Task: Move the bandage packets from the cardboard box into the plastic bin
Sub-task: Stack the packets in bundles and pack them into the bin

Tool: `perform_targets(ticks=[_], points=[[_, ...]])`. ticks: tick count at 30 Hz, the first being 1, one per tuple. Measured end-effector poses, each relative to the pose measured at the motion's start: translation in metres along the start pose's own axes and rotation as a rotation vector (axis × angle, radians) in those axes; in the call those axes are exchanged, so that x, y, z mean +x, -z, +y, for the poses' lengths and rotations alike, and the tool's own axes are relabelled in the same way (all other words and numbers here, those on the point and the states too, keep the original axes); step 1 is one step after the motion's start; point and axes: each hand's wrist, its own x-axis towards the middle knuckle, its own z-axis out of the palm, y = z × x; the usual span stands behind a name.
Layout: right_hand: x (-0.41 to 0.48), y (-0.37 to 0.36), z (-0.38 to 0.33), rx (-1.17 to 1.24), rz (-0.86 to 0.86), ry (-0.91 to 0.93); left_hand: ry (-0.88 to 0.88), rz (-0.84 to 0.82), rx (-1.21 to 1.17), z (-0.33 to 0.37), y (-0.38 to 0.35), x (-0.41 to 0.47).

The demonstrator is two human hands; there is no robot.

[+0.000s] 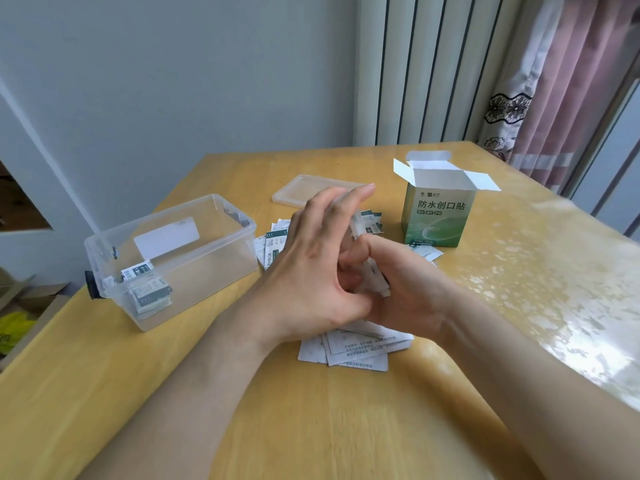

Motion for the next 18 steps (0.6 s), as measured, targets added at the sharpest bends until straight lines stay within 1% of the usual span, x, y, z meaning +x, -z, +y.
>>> perform_targets(ticks=[3,6,8,13,15,17,18], points=[[-0.0007,0.0011,-0.0022,-0.010,0.023,0.008,0.001,0.015,-0.039,-0.0007,0.0008,0.0002],[-0.0006,0.0027,-0.0020,-0.024,0.066,-0.001,-0.001,-0.018,0.132,0.0005,0.0007,-0.0008],[0.0016,0.0037,0.0001,-0.075,0.090,0.000,-0.019,0.005,0.223,0.0001,0.0000,-0.0015],[0.0013,0.0005,0.0010,-0.139,0.082,0.044,-0.054,0.062,0.294,-0.0010,0.0008,-0.0011],[-0.0013,-0.0019,-0.0011,-0.182,0.111,0.088,-0.032,0.012,0.283,0.0007,0.0005,-0.0018],[-0.0022,-0.0016,-0.0051,-0.258,0.186,0.114,0.029,-0.029,0.169,0.0025,0.0016,-0.0012],[-0.0012,0.0028,-0.0070,-0.354,0.244,0.138,0.071,-0.029,0.100,0.0022,0.0040,-0.0003]])
